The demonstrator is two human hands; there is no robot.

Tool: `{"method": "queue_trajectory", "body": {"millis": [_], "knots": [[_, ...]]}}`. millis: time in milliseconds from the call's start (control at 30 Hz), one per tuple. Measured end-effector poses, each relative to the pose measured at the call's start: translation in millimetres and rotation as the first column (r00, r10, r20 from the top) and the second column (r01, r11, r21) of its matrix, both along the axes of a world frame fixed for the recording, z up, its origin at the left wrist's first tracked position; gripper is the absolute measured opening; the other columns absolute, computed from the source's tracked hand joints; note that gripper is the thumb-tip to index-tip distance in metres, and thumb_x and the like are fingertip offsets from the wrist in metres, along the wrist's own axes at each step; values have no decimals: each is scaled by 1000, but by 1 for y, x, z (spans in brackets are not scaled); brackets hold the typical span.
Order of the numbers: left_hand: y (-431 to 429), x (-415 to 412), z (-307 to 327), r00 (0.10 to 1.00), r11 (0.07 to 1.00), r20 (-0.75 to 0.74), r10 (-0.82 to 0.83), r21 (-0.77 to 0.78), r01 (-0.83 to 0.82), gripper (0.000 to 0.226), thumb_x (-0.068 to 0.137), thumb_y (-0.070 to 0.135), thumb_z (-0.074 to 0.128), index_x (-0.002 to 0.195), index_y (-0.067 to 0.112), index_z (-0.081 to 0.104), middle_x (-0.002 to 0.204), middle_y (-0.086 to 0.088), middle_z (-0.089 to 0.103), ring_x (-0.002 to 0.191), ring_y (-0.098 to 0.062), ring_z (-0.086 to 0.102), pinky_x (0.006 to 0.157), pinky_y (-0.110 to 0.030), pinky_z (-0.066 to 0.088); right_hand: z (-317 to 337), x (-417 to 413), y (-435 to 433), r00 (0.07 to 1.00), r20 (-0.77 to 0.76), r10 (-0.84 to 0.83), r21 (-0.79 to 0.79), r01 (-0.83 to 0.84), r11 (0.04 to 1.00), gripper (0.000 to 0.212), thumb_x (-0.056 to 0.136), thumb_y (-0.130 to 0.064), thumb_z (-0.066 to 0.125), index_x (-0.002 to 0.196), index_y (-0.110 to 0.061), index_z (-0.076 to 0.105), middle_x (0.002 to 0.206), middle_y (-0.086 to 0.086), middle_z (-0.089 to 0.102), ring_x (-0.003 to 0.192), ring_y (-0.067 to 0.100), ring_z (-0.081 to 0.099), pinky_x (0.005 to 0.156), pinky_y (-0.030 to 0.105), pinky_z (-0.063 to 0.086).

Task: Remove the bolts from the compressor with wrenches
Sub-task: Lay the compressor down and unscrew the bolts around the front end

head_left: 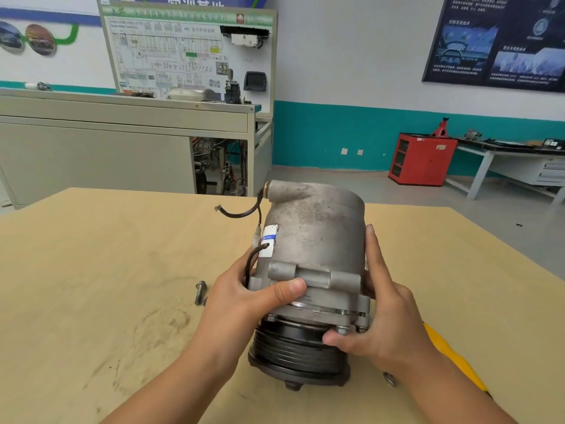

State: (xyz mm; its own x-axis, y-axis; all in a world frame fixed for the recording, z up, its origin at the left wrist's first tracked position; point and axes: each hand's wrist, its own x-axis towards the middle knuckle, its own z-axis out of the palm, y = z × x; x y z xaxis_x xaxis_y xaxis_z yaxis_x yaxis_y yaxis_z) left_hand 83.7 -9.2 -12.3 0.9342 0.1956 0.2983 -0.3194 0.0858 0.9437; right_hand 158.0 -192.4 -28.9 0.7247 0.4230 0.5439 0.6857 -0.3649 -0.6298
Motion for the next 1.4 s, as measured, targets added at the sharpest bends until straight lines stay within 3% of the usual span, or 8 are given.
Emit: {"method": "queue_trajectory", "body": {"millis": [133,333,467,600,767,1000,1233,1400], "knots": [[-4,-1,-1,1000,999,1,31,-16,-31,53,51,43,79,99,25,69,97,0,74,89,-14,71,66,-14,51,-2,2,-1,993,-98,63,75,-56,996,129,32,-83,70,138,-61,-1,113,-15,66,99,3,65,87,35,54],[0,-2,0,999,992,9,-31,120,30,67,63,52,72,123,28,58,115,8,69,105,-8,65,79,-14,49,-6,7,-2,973,-195,125,189,-88,978,129,31,-78,76,139,-60,8,104,-19,70,95,0,66,78,16,52],[6,0,-2,995,978,-32,-92,186,96,82,53,60,77,127,34,52,119,13,66,110,-4,61,84,-17,50,-12,11,0,943,-279,182,302,-94,949,127,33,-69,82,140,-57,14,102,-14,71,93,6,69,76,16,52],[8,2,-7,994,978,-40,-105,176,111,60,56,49,76,114,46,59,115,14,67,107,-4,63,80,-11,48,-16,16,2,927,-322,191,334,-78,939,126,36,-72,80,143,-49,17,93,-10,74,87,9,70,72,16,51],[13,7,-12,997,977,-46,-69,201,77,55,60,55,72,112,59,56,114,15,68,108,-3,62,85,-19,48,-18,20,2,923,-332,193,313,-85,946,128,37,-75,77,146,-44,17,102,-18,71,94,12,69,86,38,52],[17,13,-17,998,980,-53,-28,197,37,46,64,59,68,107,66,54,106,13,71,101,-3,66,75,-5,45,-14,22,4,896,-375,239,284,-134,949,113,43,-85,66,140,-51,18,114,-44,54,111,-12,53,86,10,46],[18,17,-21,998,985,-55,26,170,-17,42,72,52,67,110,62,54,102,13,73,96,-3,67,70,-4,46,-18,26,0,858,-436,273,276,-162,947,120,39,-84,69,142,-52,15,116,-36,58,114,-5,55,92,20,47],[22,18,-25,994,985,-87,65,165,-50,75,71,61,66,134,63,27,99,10,74,94,-6,69,71,-8,48,-19,27,1,860,-449,243,259,-135,956,116,42,-85,66,140,-55,12,105,-28,66,102,-4,62,84,17,48]]}}
